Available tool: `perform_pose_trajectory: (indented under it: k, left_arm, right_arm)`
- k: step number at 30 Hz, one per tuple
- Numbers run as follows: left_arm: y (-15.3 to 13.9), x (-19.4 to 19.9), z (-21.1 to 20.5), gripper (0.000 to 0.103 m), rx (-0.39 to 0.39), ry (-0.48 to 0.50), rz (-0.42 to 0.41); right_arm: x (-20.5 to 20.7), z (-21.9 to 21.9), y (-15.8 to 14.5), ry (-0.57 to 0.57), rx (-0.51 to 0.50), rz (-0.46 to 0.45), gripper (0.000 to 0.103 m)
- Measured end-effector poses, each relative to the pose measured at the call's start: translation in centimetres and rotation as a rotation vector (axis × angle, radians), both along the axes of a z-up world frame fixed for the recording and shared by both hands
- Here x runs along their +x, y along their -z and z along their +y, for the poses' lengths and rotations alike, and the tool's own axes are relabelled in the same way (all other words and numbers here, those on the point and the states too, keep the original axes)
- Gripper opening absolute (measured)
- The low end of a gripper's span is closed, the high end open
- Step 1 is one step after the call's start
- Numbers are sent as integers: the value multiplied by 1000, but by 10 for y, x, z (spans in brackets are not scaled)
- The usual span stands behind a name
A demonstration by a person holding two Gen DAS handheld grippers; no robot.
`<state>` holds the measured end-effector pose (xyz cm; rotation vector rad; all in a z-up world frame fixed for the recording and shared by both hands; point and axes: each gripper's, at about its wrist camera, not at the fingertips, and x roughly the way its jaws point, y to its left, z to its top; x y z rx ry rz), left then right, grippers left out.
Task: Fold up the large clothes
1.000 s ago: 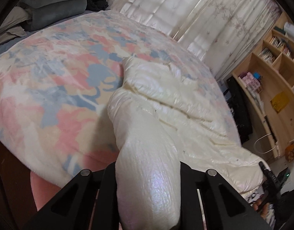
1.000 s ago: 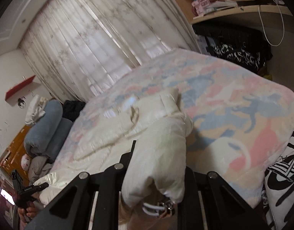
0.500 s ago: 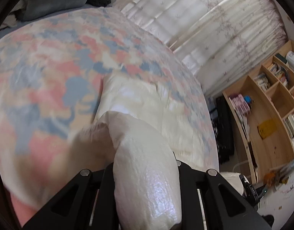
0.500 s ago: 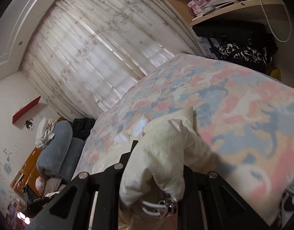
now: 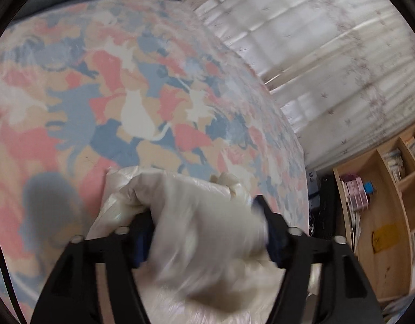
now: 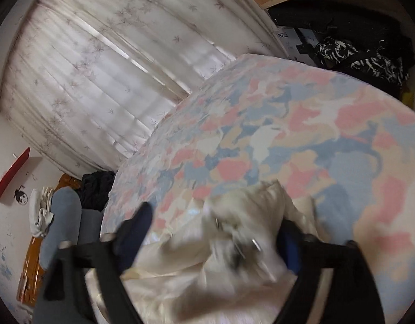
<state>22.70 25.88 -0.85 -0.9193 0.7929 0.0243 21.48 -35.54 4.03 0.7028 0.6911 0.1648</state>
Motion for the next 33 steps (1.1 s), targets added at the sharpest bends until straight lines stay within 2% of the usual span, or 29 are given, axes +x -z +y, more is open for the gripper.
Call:
perform_pose_trajectory:
  k: [3,5,7,12,17,22,23,24,25,27,28,29,31,33]
  left_arm:
    - [0,12,4,81,54,-12,-25]
    - [-1,16,6,87,95,15,-45]
    - [1,21,4,90,182,52,-46]
    - [34,41,-4,91,338,179,59]
    - [66,61,-12,91,398,236,138]
    - [82,79,-14,91,395,248,165]
    - [85,80,-14,88,399,237,164]
    - [85,81,-15,70,407,223,160]
    - [85,81,-18,58,426,212,159]
    - [82,81,-25,31,472,193,157]
    - [76,79,-31,25,511,175,143]
    - [71,78,-35,19,533,164,136]
    - [62,76,-44,17,586,122,122]
    - [59,78,-49,17,635,86,123]
  right_arm:
    - [13,2,4,-14,-39,-16,88]
    - [16,2,9,-18,-92,-13,90]
    - [21,1,15,-29,-142,1,91]
    - [39,-6,50,-57,-261,89,91]
    - [68,-14,85,-88,-250,174,91]
    - [97,0,107,-173,-248,215,91]
    - [100,2,111,-190,-239,220,91]
    - [103,5,115,-209,-226,220,91]
    - [104,8,119,-225,-218,219,87]
    - [101,14,119,-232,-241,207,55]
    - [98,19,115,-223,-292,196,31]
    - [95,22,111,-220,-324,181,21]
    - [88,25,98,-187,-369,135,15]
    - [81,26,84,-123,-395,83,14]
